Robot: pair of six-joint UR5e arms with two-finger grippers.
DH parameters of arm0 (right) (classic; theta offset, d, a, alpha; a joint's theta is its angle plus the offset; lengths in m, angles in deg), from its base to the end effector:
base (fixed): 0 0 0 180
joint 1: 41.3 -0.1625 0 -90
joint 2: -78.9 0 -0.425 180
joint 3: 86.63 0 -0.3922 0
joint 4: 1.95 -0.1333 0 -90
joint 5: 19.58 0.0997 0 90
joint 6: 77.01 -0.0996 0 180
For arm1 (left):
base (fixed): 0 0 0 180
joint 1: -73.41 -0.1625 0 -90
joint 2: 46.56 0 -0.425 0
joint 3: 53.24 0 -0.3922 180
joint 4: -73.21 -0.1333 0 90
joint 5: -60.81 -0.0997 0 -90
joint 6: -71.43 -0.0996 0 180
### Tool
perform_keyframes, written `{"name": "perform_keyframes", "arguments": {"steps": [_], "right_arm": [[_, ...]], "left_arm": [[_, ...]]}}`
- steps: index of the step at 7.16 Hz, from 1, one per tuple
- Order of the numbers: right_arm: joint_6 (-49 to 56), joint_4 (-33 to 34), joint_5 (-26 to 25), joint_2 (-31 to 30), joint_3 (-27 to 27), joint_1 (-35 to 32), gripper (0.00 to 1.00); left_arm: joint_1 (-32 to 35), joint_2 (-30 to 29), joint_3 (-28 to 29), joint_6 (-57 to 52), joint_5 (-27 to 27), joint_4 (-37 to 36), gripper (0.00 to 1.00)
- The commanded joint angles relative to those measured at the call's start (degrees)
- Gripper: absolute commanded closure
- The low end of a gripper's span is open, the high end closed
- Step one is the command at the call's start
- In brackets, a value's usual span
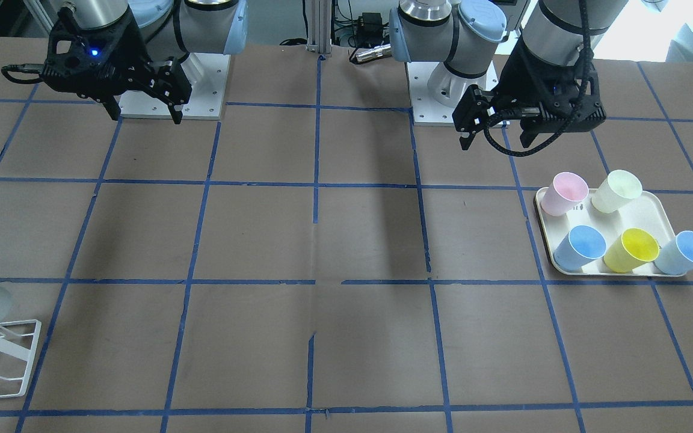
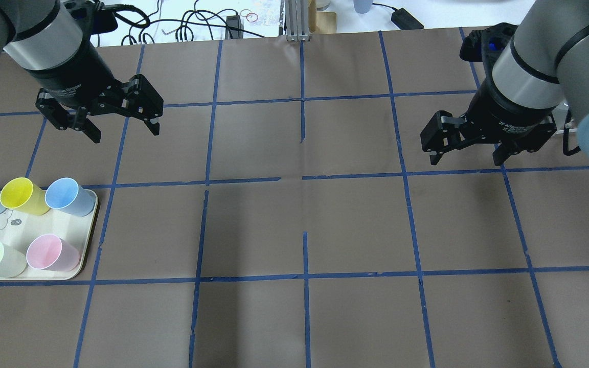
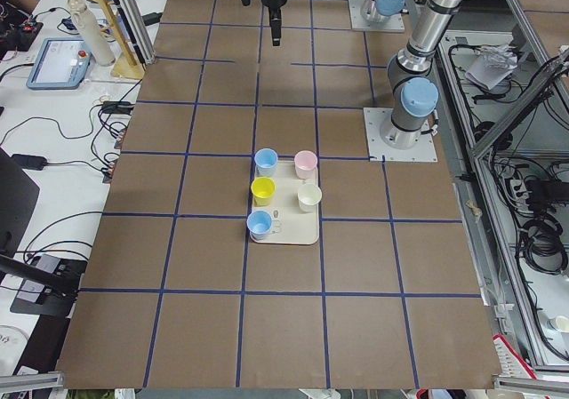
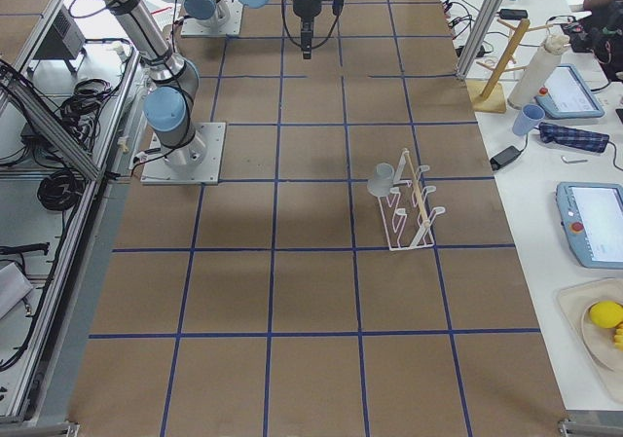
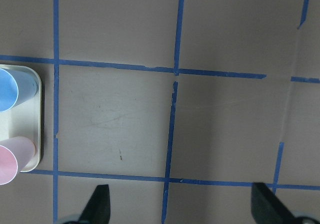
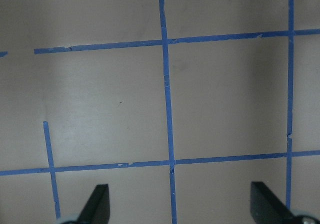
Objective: Transfer IKEA cup to right arm and place on rack
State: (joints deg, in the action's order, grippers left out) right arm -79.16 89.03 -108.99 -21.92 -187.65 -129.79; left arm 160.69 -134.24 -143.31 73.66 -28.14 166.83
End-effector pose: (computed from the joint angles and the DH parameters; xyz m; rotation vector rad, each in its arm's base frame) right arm 0.1234 -0.4169 0.4803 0.0999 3.1296 -0.0212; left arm -0.1126 -0.4779 0.5006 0.1352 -3.1200 -0.0372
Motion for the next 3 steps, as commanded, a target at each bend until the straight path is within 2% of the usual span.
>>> {"name": "perform_keyframes", "arguments": {"steps": [1,3], "right_arm": [[-0.04,-1.33,0.02,-0.17,0.12,0.78,0.00],[-0.04,-1.24,0.11,-0.08,0.12,0.78,0.00]], "left_arm": [[0.00,0.50,-0.01,-0.12,-0.08,-0.19,0.00],[0.00,0.50,-0.10,-0.12,-0.08,-0.37,0.00]]}}
